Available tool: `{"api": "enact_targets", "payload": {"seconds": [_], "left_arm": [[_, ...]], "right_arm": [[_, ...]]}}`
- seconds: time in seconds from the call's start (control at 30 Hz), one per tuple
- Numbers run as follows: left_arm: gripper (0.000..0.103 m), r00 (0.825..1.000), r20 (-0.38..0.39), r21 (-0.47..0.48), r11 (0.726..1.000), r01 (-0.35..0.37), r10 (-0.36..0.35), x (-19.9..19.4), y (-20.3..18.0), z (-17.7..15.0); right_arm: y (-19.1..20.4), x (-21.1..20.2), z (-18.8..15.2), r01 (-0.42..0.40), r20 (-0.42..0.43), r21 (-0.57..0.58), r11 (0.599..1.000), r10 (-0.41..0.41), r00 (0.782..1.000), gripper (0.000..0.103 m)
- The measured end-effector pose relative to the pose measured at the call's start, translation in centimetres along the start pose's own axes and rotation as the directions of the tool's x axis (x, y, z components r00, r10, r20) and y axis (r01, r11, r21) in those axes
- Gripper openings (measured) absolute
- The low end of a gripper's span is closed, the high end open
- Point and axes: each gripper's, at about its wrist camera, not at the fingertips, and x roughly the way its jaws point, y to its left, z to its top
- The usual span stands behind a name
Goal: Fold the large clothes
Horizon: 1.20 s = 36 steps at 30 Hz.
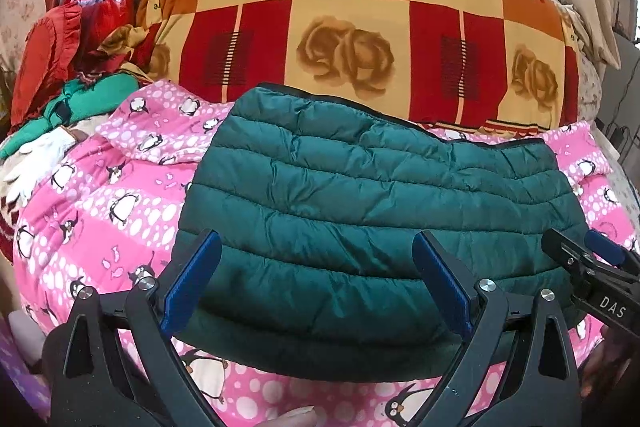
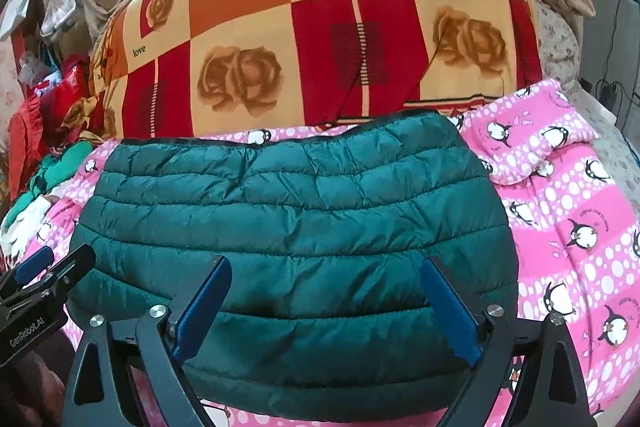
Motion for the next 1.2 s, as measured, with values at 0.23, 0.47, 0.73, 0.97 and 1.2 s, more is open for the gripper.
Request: {"api": "enact_targets", "payload": {"seconds": [0.23,0.47,0.73,0.97,1.2], "left_arm": [[0.097,1.0,-0.002,0.009,1.0,-0.004,0.004,0.3,-0.2,-0.3],[0.097,1.0,-0.007,0.009,1.0,-0.013,0.013,0.8,-0.1,-0.6],[0.097,1.0,-0.009,0.011,1.0,-0.022,0.022,1.1,-0.1,-0.8],[0.097,1.0,-0.012,0.013,1.0,-0.028,0.028,1.4,0.2,-1.0],[0.097,0.999,-0.013,0.009,0.999,-0.031,0.031,1.6,0.2,-1.1]], "right_arm": [[0.0,0.6,-0.3,-0.003,-0.013,0.003,1.0,0.003,1.0,0.094],[-0.2,0.9,-0.3,0.003,-0.019,0.003,1.0,-0.003,1.0,0.094],[0.2,1.6,-0.7,-0.003,-0.039,-0.009,1.0,0.003,0.999,0.094],[0.3,1.7,-0.7,-0.002,-0.039,-0.011,1.0,0.002,0.999,0.094],[0.4,1.8,-0.7,-0.002,-0.042,-0.013,1.0,0.002,0.999,0.094]]}}
